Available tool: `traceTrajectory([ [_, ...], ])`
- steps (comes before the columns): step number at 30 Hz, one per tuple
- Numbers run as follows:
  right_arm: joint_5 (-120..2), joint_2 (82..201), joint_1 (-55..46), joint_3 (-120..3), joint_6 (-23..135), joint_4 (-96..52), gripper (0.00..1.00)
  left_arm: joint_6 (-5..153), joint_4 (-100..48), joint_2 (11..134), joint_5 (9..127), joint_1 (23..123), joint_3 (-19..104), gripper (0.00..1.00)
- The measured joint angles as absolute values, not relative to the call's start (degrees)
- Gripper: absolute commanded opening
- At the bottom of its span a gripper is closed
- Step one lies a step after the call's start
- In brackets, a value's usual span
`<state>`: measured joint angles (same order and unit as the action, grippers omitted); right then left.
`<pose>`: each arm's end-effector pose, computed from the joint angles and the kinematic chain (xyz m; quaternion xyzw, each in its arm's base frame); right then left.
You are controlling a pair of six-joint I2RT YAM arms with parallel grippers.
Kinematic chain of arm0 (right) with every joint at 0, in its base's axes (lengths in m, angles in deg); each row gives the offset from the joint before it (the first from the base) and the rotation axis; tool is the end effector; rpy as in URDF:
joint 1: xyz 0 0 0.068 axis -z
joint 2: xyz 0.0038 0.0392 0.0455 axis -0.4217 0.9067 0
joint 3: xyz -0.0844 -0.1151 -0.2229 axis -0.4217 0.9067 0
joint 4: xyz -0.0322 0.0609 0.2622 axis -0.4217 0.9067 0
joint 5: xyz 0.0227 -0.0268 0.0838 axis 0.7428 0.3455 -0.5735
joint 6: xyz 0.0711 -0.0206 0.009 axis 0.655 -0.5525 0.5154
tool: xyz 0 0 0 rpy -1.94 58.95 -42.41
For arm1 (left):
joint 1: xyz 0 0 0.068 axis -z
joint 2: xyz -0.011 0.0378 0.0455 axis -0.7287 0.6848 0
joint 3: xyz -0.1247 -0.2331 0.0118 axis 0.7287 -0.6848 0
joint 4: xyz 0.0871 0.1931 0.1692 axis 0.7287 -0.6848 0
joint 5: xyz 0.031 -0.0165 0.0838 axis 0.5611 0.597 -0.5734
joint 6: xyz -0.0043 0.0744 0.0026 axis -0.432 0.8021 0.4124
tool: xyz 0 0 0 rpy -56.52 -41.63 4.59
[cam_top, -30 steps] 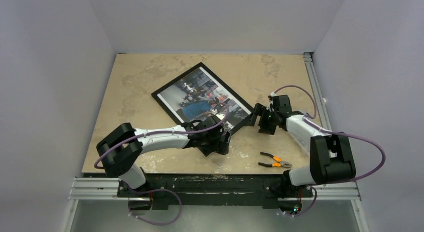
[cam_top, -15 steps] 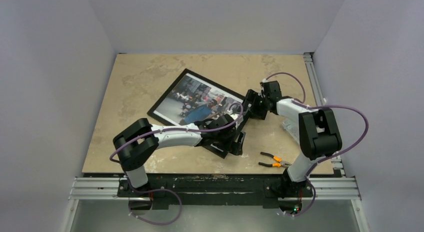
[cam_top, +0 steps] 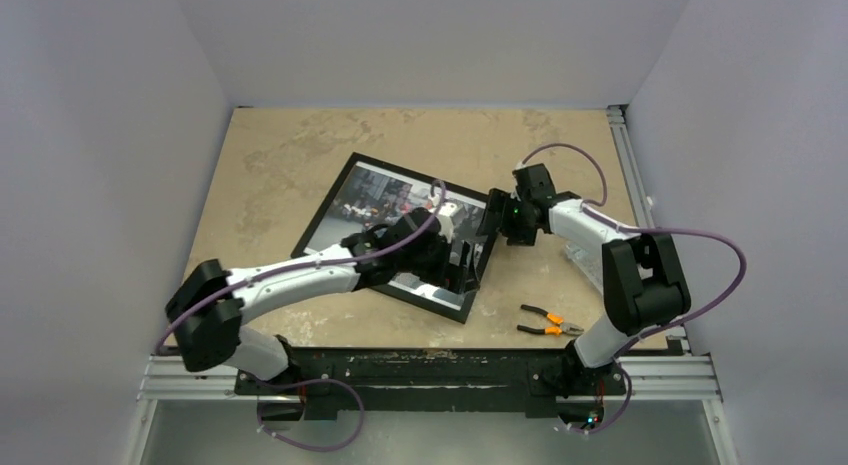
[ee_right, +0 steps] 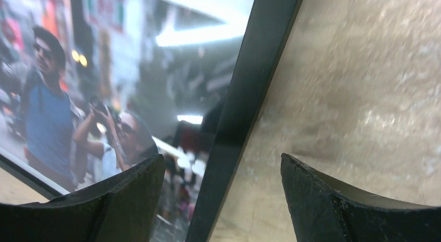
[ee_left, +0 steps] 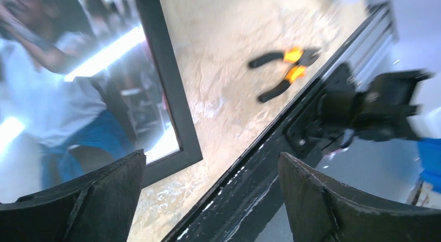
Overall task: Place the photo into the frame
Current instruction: Adjust the photo frame at the center of the board.
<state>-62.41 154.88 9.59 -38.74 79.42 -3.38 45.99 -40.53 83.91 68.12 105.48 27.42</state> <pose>0.3320 0.1040 0.1415 0.0967 0.9514 0.1951 0.2177 0.1779 -0.3100 0.2040 0.1785 0.8940 -0.3507 0.2143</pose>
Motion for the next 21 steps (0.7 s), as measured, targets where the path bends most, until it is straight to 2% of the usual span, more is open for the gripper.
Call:
traceTrajectory([
  [2, -60.70, 152.93, 7.60, -37.73, 79.28, -1.78, 0.78, 45.99, -41.05, 79.32, 67.83, 103.66, 27.42, 0.96],
  [6, -57.42, 150.37, 3.16, -36.75, 79.07, 1.13, 0.63, 45.88, -42.84, 70.42, 68.38, 98.02, 27.38, 0.96],
  [14, -52.02, 150.50, -1.47, -35.96, 79.20, 3.81, 0.53, 43.32, -46.62, 58.01, 72.05, 85.98, 23.93, 0.97],
  [21, -50.56, 152.58, -3.85, -35.74, 79.85, 3.14, 0.24, 42.88, -52.05, 51.82, 74.00, 79.40, 23.86, 0.98],
])
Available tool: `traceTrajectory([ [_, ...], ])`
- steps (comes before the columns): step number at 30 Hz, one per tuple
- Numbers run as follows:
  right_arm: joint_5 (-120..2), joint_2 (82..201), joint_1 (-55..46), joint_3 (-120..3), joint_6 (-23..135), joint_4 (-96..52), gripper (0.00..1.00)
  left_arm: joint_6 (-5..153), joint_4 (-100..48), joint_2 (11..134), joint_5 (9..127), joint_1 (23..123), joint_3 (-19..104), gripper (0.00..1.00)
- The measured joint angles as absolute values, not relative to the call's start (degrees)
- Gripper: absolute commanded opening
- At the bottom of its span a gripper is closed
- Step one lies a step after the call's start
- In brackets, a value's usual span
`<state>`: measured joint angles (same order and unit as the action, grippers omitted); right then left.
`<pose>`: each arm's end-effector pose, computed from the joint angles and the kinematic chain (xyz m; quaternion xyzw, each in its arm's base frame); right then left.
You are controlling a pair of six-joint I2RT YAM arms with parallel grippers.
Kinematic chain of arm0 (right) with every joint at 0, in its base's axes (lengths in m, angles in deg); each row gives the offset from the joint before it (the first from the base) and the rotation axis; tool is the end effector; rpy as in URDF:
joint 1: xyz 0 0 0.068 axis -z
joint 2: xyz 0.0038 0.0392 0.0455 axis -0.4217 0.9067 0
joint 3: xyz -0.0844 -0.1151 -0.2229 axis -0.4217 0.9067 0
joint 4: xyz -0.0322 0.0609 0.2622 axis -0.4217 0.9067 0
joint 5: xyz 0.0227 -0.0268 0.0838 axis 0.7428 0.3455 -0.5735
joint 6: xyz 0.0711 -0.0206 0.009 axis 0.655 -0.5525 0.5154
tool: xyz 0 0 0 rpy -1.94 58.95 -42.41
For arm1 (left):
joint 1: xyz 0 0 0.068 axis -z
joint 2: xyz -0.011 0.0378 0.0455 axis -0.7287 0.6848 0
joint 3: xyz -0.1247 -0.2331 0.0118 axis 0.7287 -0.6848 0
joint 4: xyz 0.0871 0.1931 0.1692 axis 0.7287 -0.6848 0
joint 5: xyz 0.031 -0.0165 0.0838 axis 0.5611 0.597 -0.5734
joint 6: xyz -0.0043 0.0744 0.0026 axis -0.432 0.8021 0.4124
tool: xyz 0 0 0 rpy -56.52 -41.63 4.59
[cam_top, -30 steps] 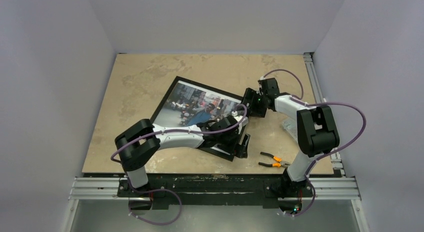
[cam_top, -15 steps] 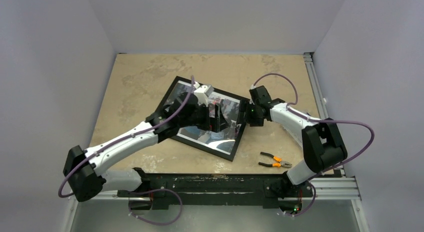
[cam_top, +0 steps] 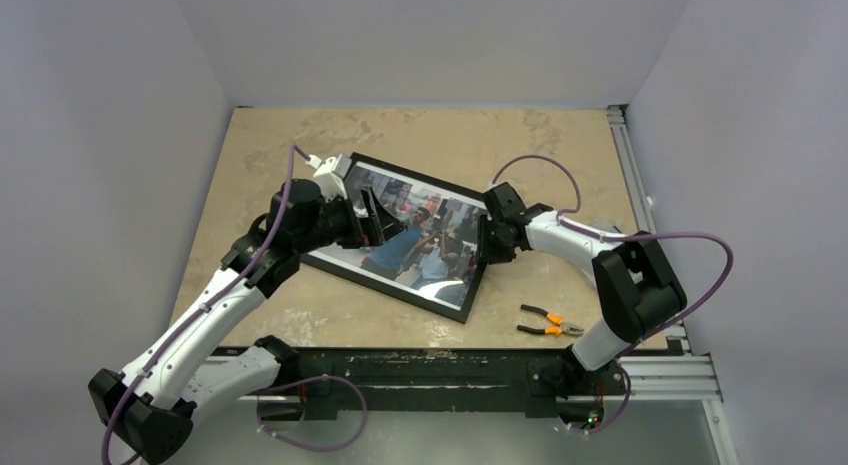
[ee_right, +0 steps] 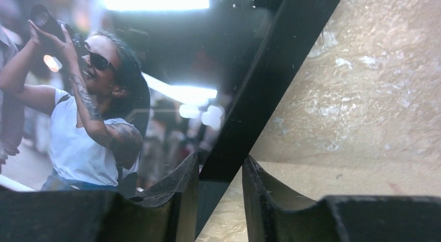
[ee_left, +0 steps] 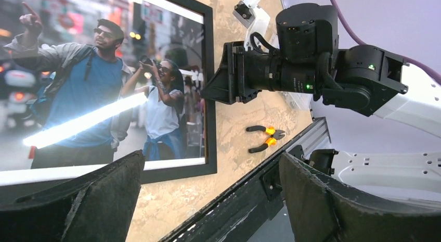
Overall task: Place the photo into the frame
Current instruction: Adjust the photo frame at the center of the board.
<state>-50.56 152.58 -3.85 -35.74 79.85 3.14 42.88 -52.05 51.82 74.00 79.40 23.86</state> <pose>0.2820 0.1545 0.1299 0.0171 0.9761 0.1042 0.1900 0.2021 -0.1476 0.3201 -0.0091 0.8395 -0.4092 0.3575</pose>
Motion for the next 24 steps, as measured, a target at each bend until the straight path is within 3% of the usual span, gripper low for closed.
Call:
traceTrajectory([
  [4, -50.52, 152.60, -3.90, -36.01, 81.01, 3.42, 0.10, 42.91, -53.71, 50.14, 74.70, 78.00, 23.86, 0.98],
  [10, -46.91, 155.84, -3.33, -40.31, 79.92, 4.34, 0.00, 42.97, -55.96, 50.07, 75.20, 77.43, 23.86, 0.98],
  [24, -41.99, 161.32, 8.39, -48.16, 67.26, 8.36, 0.00, 43.61, -58.23, 49.72, 75.22, 76.27, 21.30, 0.97],
])
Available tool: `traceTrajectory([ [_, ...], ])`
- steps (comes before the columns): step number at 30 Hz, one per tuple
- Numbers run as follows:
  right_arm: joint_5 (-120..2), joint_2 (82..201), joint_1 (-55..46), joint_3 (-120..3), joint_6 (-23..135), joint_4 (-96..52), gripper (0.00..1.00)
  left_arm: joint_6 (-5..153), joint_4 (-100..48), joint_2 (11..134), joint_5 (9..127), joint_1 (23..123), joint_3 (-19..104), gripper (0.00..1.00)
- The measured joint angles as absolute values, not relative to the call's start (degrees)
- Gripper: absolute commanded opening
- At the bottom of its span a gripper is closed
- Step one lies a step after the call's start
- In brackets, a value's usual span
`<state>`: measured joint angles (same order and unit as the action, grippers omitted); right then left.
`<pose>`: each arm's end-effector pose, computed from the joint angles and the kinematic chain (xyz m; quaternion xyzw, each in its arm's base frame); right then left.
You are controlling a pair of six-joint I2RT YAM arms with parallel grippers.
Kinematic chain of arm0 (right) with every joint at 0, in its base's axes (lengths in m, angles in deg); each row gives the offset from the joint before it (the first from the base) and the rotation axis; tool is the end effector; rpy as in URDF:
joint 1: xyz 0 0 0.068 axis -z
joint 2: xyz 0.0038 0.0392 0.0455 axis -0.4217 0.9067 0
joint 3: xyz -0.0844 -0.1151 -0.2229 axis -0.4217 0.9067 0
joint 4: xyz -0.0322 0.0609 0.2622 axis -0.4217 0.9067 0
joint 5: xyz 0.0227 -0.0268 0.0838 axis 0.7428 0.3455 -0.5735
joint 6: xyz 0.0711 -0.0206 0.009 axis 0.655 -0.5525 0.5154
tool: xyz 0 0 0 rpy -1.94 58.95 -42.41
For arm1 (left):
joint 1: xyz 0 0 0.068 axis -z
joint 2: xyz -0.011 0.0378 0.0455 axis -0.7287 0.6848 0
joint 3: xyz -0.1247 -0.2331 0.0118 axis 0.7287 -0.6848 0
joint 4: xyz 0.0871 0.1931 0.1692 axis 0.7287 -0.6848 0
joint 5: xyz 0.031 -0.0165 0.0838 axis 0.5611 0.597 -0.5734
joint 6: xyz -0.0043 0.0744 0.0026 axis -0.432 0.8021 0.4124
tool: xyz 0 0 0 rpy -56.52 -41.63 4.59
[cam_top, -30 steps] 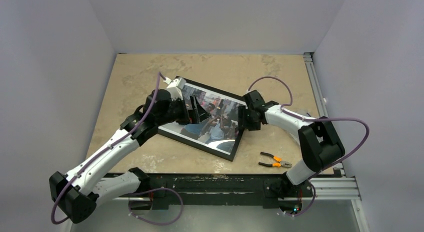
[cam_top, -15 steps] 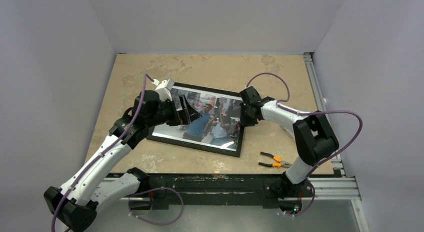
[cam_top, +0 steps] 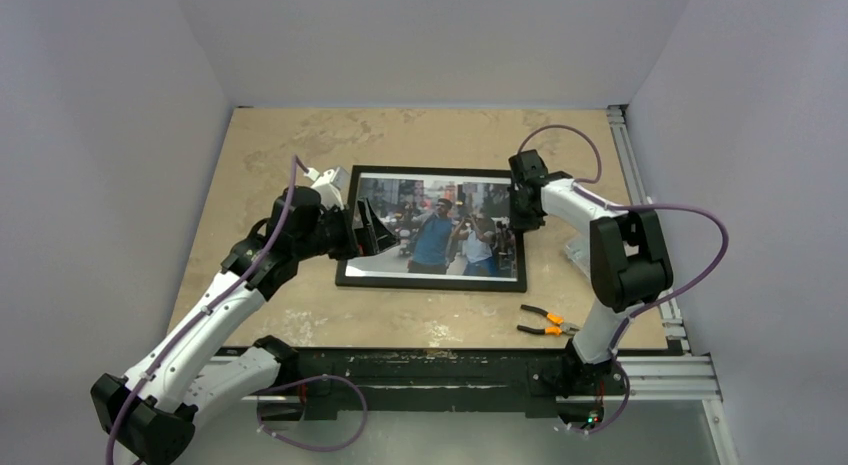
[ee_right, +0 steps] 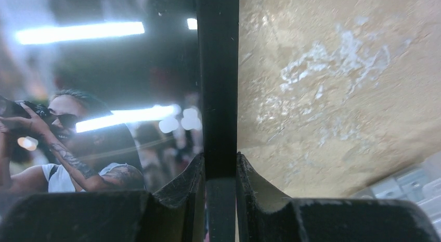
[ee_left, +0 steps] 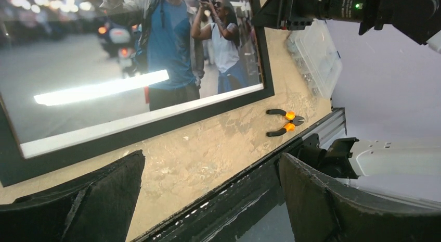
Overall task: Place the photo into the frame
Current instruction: Adjust the photo frame at the center of the board.
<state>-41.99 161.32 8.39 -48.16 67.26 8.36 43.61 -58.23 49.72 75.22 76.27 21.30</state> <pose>0.3513 0.0942 0.1403 0.0292 0.9757 -0.0130 0.2166 0.1964 -0.1302 0.2989 -0.0308 0.8671 -0.3781 0.3229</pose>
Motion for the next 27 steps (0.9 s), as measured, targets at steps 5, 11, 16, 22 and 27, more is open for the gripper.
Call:
traceTrajectory([
  [5, -40.38, 162.55, 8.87, -49.82, 65.25, 8.93, 0.00, 43.63, -58.60, 49.88, 75.18, 76.08, 20.85, 0.97],
  [11, -40.07, 163.20, 8.78, -52.24, 64.53, 10.92, 0.16, 43.67, -59.08, 49.88, 75.13, 76.03, 20.15, 0.98],
  [16, -40.38, 163.16, 8.78, -53.05, 64.66, 12.10, 0.58, 44.06, -59.08, 49.61, 75.00, 76.03, 20.15, 0.98],
  [22, -44.55, 158.13, 8.78, -51.44, 65.23, 11.59, 0.90, 44.66, -59.00, 49.35, 75.00, 76.03, 20.12, 0.98],
  [27, -50.93, 147.12, 8.78, -48.53, 66.02, 8.71, 0.99, 44.61, -56.05, 49.39, 76.01, 75.23, 18.33, 0.98],
])
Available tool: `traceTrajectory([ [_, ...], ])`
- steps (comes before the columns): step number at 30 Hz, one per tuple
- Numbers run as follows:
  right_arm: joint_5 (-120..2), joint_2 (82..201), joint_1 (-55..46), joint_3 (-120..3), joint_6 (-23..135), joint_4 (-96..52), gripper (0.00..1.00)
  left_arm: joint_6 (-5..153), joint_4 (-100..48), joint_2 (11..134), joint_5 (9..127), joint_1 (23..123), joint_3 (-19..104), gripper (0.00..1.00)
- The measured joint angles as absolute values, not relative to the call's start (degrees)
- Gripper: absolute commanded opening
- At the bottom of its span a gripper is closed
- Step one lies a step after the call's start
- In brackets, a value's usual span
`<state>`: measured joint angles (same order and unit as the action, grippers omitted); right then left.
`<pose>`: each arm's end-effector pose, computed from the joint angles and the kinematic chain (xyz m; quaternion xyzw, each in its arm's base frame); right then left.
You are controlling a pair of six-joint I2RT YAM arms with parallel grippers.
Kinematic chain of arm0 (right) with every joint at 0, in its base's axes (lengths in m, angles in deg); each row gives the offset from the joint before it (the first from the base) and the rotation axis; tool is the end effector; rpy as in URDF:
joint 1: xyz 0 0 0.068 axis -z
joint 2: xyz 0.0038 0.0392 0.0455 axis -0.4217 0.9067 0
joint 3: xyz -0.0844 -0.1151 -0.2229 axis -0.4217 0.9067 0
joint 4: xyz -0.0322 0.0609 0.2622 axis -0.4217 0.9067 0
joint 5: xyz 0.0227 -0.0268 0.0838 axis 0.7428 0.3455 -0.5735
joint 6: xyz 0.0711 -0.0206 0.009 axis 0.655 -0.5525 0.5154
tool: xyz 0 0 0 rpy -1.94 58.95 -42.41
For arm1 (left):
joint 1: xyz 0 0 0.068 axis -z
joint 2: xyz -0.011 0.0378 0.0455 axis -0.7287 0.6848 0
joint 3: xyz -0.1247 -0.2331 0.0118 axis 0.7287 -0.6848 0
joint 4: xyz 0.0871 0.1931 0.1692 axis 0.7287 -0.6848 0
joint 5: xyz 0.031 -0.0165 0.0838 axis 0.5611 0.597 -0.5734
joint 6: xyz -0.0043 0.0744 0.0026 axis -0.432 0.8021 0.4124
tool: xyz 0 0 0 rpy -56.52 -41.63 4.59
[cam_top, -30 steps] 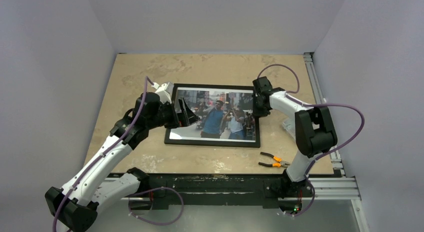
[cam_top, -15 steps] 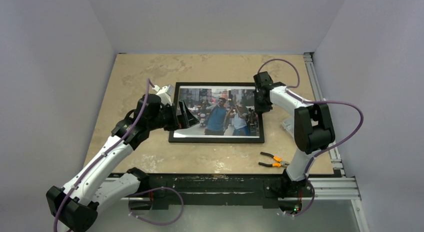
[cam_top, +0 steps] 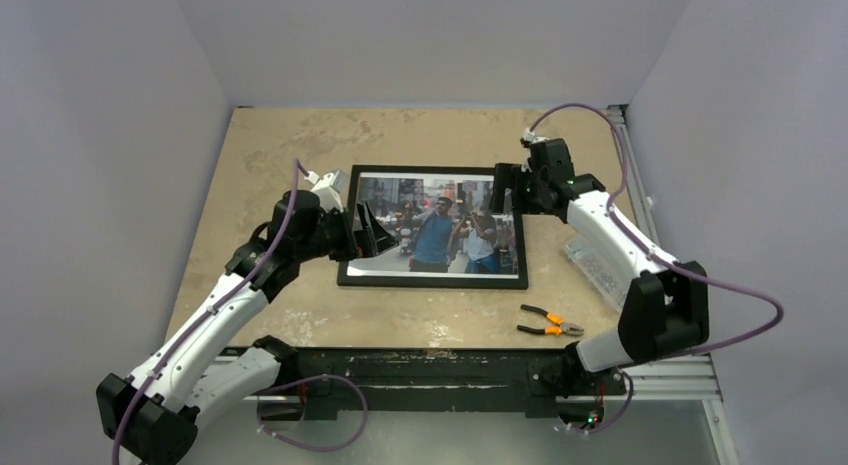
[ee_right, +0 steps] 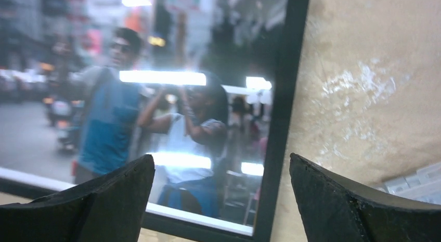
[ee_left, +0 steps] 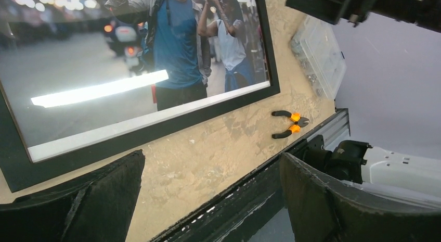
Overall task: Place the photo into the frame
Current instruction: Adjust the photo frame at the center of the board, then reset both arms
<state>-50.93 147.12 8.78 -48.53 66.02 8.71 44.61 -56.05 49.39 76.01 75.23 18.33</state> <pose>0.3335 0.0966 0.2248 0.0060 0.9463 0.0913 0.3100 0.1985 -0.1275 0.2853 -0.0284 0.8685 -0.3751 0.3228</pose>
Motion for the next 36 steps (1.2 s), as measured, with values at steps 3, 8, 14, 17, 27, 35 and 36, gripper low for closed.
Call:
traceTrajectory([
  [3, -55.48, 141.21, 8.87, -46.52, 66.30, 5.54, 0.99, 44.22, -51.70, 49.57, 78.72, 72.82, 15.16, 0.98],
  [8, -61.58, 133.96, 9.83, -42.41, 67.61, 2.09, 0.99, 42.14, -43.17, 49.94, 84.93, 65.02, 8.61, 0.98],
  [14, -65.40, 128.12, 13.44, -36.84, 70.76, -1.67, 0.98, 41.49, -38.73, 49.66, 89.32, 51.14, 3.21, 0.98],
  [17, -65.49, 125.17, 14.86, -31.96, 71.72, -4.16, 0.98, 43.08, -40.16, 47.27, 86.67, 44.01, 2.62, 0.99],
  [27, -55.74, 105.30, 15.60, -11.15, 69.73, -18.81, 0.98, 54.86, -39.87, 36.74, 70.00, 42.05, -0.09, 0.98],
  [35, -46.45, 98.40, 15.62, 2.94, 60.77, -34.90, 0.98, 58.69, -35.19, 35.19, 53.39, 42.53, -8.33, 0.98],
  [36, -45.38, 98.59, 15.62, 3.99, 59.85, -36.36, 0.98, 58.91, -33.31, 35.12, 50.98, 42.96, -9.56, 0.98],
])
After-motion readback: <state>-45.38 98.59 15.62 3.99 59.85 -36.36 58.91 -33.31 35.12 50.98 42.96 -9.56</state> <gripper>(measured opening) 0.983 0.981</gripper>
